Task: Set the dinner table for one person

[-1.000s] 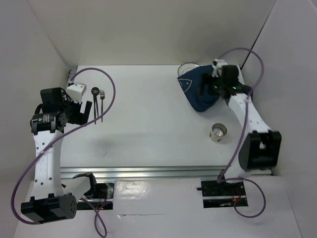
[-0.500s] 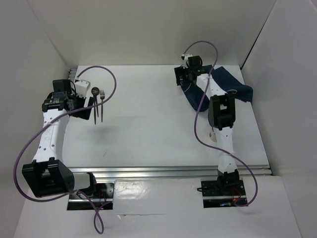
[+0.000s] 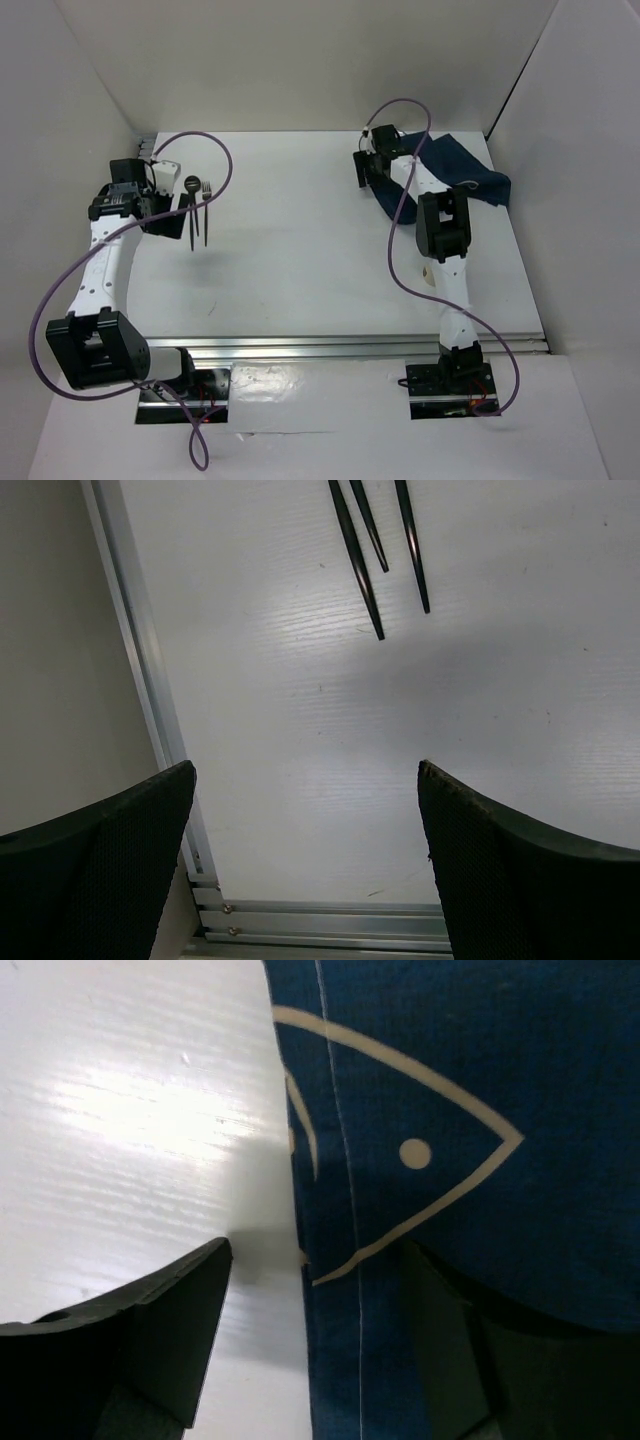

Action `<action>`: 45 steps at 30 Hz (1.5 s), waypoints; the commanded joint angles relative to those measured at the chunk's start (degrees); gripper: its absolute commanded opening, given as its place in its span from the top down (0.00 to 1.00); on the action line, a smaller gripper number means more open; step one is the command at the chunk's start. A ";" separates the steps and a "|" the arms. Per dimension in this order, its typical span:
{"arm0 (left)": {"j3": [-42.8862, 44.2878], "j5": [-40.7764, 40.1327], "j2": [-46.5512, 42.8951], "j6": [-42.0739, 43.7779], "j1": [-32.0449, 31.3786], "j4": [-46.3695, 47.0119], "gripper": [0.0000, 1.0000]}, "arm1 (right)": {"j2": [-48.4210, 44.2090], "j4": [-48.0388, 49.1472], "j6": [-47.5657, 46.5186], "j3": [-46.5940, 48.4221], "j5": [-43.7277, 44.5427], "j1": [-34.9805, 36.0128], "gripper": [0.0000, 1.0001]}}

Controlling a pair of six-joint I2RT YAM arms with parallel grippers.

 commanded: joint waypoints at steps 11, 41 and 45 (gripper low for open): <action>5.00 -0.30 2.70 -2.45 -0.24 1.30 0.04 | -3.46 -2.21 3.82 -9.71 -7.49 -1.44 1.00; 14.31 -18.24 -5.48 -12.74 -0.24 1.92 0.00 | -48.81 42.96 45.28 -22.44 -46.35 22.83 1.00; 14.84 -10.34 -5.48 -8.71 -0.24 0.60 0.00 | -53.03 42.19 50.65 -36.76 -45.82 16.26 1.00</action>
